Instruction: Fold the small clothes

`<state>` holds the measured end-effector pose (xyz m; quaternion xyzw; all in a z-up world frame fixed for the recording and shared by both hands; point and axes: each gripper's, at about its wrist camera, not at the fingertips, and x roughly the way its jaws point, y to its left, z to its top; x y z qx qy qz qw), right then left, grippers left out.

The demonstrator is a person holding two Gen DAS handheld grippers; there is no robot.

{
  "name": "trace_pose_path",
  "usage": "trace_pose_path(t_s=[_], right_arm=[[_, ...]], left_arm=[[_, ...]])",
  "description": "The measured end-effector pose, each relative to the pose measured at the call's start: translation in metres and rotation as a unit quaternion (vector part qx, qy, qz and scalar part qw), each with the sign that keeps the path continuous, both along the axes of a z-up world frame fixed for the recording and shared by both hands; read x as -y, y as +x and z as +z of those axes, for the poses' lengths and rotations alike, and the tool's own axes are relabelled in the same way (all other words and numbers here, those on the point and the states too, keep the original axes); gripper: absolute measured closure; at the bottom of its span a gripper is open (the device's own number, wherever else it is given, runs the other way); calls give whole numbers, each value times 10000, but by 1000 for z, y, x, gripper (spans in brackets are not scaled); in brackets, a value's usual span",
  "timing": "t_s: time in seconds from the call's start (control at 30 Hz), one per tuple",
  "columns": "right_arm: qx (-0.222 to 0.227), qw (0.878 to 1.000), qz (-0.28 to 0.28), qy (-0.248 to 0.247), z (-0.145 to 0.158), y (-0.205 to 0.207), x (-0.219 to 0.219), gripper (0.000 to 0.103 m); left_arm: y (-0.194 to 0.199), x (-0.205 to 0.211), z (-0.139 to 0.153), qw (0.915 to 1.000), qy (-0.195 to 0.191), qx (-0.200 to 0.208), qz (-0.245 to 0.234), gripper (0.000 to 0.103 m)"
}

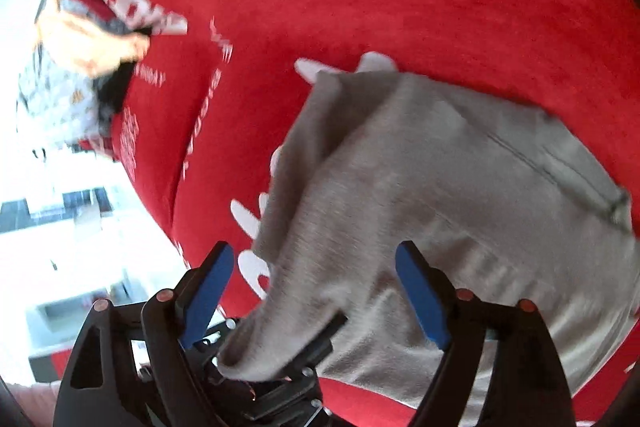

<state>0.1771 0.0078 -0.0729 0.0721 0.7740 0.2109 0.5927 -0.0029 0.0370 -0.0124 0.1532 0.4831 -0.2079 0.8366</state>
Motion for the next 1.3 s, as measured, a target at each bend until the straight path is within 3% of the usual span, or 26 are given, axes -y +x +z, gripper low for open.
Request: trace_pose_path(t_s=[0.07, 0.1, 0.23, 0.47, 0.53, 0.57, 0.6, 0.7, 0.87, 1.1, 1.3], right_arm=[[-165, 9994, 293, -115, -9, 6, -18, 14], [-243, 9986, 443, -167, -13, 7, -26, 7], [-287, 9914, 1112, -619, -31, 7, -59, 7], [-318, 9867, 1204, -1046, -57, 9, -60, 7], [-322, 9890, 1063, -979, -59, 7, -50, 23], [-292, 9897, 1009, -973, -57, 7, -45, 53], [-213, 9908, 935, -954, -54, 6, -40, 74], [135, 9970, 465, -601, -34, 4, -13, 81], [647, 9968, -365, 280, 11, -11, 47, 82], [1555, 9722, -1369, 1095, 76, -55, 152, 82], [2033, 9436, -2343, 1160, 99, -109, 254, 82]], left_arm=[[0, 2, 1, 10000, 42, 32, -38, 88], [0, 2, 0, 9999, 71, 54, -60, 88], [-3, 5, 0, 9997, 143, 126, -136, 88], [-5, 11, -1, 9991, 276, 236, -231, 88], [-9, 16, 2, 9988, 293, 256, -288, 88], [-10, 17, 3, 9988, 282, 257, -307, 88], [-11, 20, 5, 9987, 277, 269, -330, 88], [-15, 31, 16, 9982, 226, 348, -428, 88], [-26, 55, 46, 9967, 1, 467, -660, 88], [-51, 115, 87, 9901, -417, 637, -1183, 88], [-78, 184, 85, 9817, -515, 452, -1779, 88]])
